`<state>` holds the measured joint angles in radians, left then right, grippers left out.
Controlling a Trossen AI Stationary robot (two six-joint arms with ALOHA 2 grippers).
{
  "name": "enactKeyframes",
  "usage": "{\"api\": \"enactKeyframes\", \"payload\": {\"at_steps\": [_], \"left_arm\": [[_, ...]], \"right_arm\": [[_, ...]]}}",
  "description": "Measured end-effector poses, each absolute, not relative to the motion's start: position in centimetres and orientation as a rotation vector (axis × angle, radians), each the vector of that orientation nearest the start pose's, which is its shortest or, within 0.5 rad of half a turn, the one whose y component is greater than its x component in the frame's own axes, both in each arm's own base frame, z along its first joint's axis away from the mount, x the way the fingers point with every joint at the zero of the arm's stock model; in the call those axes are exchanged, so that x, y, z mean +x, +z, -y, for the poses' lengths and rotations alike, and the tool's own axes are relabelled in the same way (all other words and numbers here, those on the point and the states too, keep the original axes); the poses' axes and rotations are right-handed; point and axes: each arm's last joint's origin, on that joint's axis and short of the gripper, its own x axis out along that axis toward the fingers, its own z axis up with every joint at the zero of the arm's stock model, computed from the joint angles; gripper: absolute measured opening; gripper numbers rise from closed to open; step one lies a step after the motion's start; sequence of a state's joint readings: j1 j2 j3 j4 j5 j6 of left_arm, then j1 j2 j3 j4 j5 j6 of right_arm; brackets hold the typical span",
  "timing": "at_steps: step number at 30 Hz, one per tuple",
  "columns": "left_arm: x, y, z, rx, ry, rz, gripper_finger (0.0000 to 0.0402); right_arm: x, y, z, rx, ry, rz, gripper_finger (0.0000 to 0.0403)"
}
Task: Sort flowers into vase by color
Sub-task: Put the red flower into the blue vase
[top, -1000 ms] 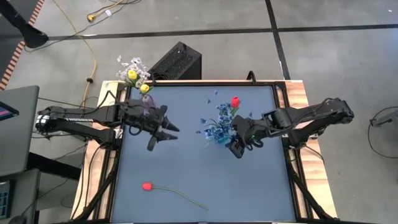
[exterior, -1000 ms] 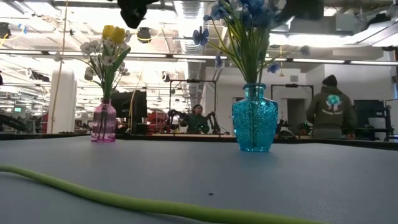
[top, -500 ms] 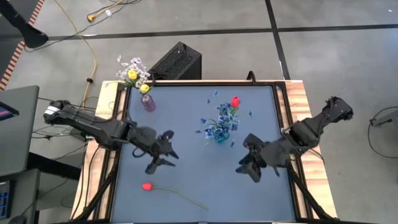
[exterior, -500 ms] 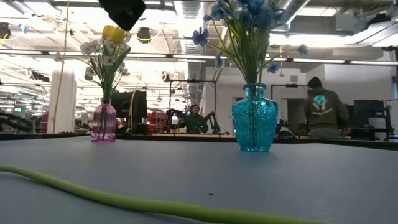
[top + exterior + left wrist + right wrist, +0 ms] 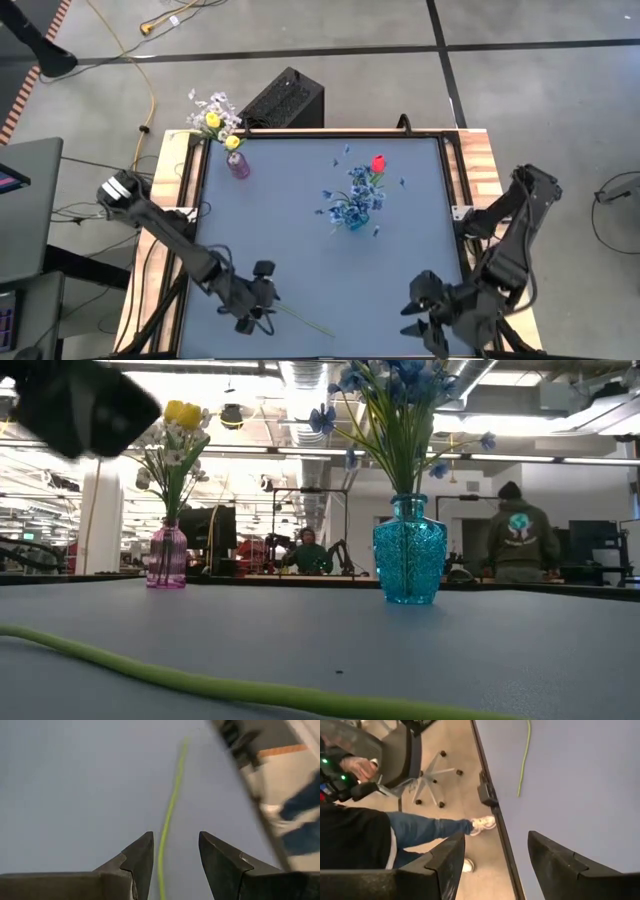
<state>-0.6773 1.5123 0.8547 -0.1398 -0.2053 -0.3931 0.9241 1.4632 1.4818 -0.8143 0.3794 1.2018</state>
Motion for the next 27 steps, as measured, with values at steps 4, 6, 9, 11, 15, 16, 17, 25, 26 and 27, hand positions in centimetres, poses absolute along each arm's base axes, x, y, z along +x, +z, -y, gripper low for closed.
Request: {"api": "enactKeyframes", "payload": {"at_steps": [4,6,9,11,15,16,17,25,26,27], "left_arm": [[24.0,16.6,19.4,-0.022,-0.228,-0.899,0.0146],[24.1,15.2,19.7,-0.040,-0.240,-0.967,0.0146],[24.0,13.2,20.2,-0.027,-0.212,-1.024,0.0146],[24.1,12.7,20.3,-0.016,-0.154,-1.003,0.0146],[24.3,12.4,20.5,0.004,-0.093,-0.948,0.0146],[24.3,12.4,20.6,0.011,-0.099,-0.941,0.0146],[24.4,12.4,20.6,0.025,-0.111,-0.936,0.0146],[24.0,12.0,20.3,0.038,-0.108,-0.932,0.0145],[23.9,11.9,20.3,0.031,-0.106,-0.935,0.0143],[23.8,11.7,20.2,0.017,-0.106,-0.938,0.0139]], "right_arm": [[18.6,35.2,-25.1,0.656,0.053,-0.856,0.0243],[18.4,34.9,-25.6,0.665,0.051,-0.864,0.0243],[18.2,34.6,-26.0,0.663,0.052,-0.868,0.0243],[18.3,34.6,-26.0,0.660,0.040,-0.854,0.0243],[18.6,34.6,-25.8,0.656,0.028,-0.841,0.0243],[18.7,34.6,-25.6,0.657,0.023,-0.841,0.0243],[18.8,34.6,-25.6,0.656,0.021,-0.840,0.0243],[19.8,35.3,-24.1,0.653,0.004,-0.810,0.0243],[20.0,35.3,-23.9,0.648,0.004,-0.806,0.0243],[20.1,35.4,-23.9,0.645,0.007,-0.801,0.0243]]}}
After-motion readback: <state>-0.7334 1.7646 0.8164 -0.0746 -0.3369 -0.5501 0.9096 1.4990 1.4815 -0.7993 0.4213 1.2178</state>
